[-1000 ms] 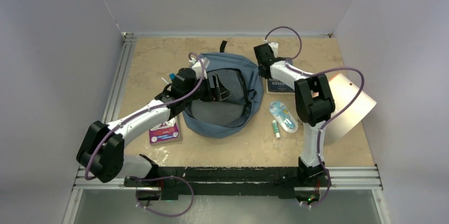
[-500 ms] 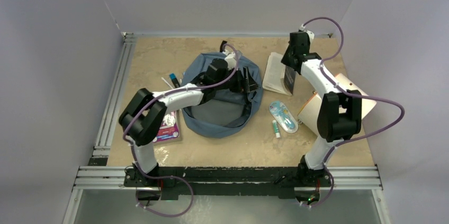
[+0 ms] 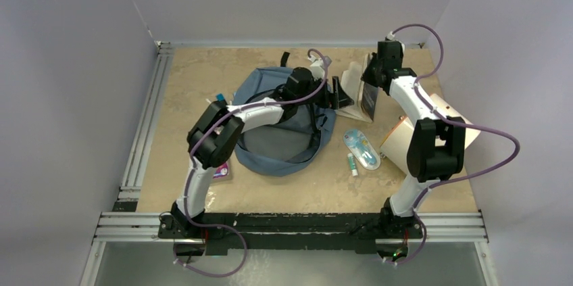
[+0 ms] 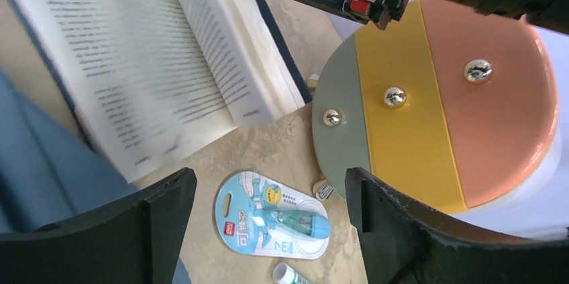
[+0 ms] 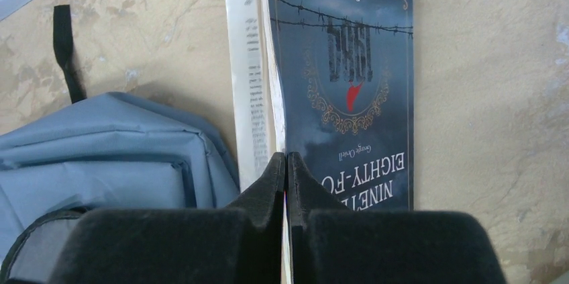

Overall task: Pack the student bag
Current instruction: Pick up the book from the center of the board.

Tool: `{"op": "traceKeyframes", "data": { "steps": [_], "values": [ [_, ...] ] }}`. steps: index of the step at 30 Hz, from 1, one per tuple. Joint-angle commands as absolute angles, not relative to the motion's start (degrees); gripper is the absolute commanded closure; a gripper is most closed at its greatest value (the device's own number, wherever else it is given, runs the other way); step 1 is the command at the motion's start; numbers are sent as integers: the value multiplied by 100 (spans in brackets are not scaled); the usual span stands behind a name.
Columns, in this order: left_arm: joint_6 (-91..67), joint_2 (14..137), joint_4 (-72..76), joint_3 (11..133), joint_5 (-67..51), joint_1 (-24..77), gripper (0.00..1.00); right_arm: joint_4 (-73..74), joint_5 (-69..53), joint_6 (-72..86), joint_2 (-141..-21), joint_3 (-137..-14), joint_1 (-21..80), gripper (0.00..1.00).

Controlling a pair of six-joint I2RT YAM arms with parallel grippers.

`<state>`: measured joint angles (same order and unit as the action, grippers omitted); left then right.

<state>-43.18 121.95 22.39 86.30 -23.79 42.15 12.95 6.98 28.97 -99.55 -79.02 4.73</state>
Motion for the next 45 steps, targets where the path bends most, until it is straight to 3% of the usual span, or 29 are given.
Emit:
{"op": "traceKeyframes", "data": {
  "steps": [1,8,25,28,32,38,45],
  "values": [
    [-3925,12636,2678,9311,-2631,4378,18,804,123,3007,-9604,-7965,458,100],
    [-3669,13308,2095,10201,-2350,4430,17,759,-249,3052,-9616,-7934,457,100],
    [-3595,13582,1845,10522,-2234,4452,16,655,-492,3010,-9723,-7776,457,100],
    [-3515,13441,1616,10420,-2116,4460,16,681,-382,2994,-9779,-7840,458,76],
    [-3362,12710,1596,9561,-1596,4456,16,617,-142,3021,-9774,-7857,459,59],
    [-2872,12050,1059,9188,-532,4447,17,577,960,3268,-9892,-7863,457,41],
    [-2167,13144,-162,11231,-378,4417,17,883,1686,3459,-10754,-8450,388,33]
  ]
}}
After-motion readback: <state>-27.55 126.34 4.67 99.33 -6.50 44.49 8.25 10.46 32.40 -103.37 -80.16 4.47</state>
